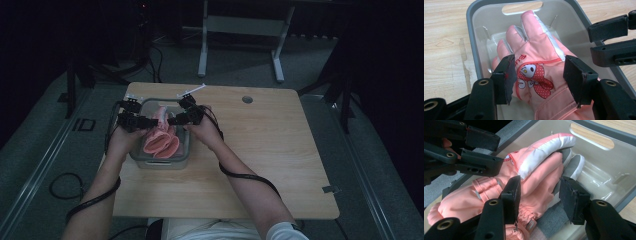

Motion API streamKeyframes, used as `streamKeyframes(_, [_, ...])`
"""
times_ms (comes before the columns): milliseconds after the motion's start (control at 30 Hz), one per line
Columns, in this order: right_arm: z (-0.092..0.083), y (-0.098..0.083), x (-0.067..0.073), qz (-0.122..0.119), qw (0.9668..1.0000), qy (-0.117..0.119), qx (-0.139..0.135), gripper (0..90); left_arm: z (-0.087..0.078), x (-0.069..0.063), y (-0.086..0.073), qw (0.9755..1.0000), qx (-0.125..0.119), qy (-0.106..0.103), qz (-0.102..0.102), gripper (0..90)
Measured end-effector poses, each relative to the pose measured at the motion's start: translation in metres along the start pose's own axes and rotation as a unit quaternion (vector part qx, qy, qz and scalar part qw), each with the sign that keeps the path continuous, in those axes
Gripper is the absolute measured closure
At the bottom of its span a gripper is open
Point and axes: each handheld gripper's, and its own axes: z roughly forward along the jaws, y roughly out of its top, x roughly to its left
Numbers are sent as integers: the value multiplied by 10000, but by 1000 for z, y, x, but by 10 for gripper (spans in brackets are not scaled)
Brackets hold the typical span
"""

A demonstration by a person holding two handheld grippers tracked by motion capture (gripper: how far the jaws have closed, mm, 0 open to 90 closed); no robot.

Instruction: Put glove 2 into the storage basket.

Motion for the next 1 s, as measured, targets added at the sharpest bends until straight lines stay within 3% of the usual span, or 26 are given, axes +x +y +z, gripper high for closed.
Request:
streamKeyframes(300, [-6,-3,-2,-7,10000,-31,-11,516,-6,-1,2,10000,-73,-2,24,428])
streamKeyframes(500, [-15,-7,-6,17,10000,-47,-53,512,-13,-10,6,9997,-218,-39,116,428])
streamKeyframes(633, [-23,-11,-12,26,9999,-79,-111,485,-17,-22,10,9992,-286,-102,249,414])
streamKeyframes(867, [-37,-17,-18,-14,9997,-119,-229,397,-19,-46,14,9973,-352,-283,572,241])
streamKeyframes(1000, [-52,-23,-25,-80,9995,12,-315,299,-18,-63,18,9956,-382,-415,753,212])
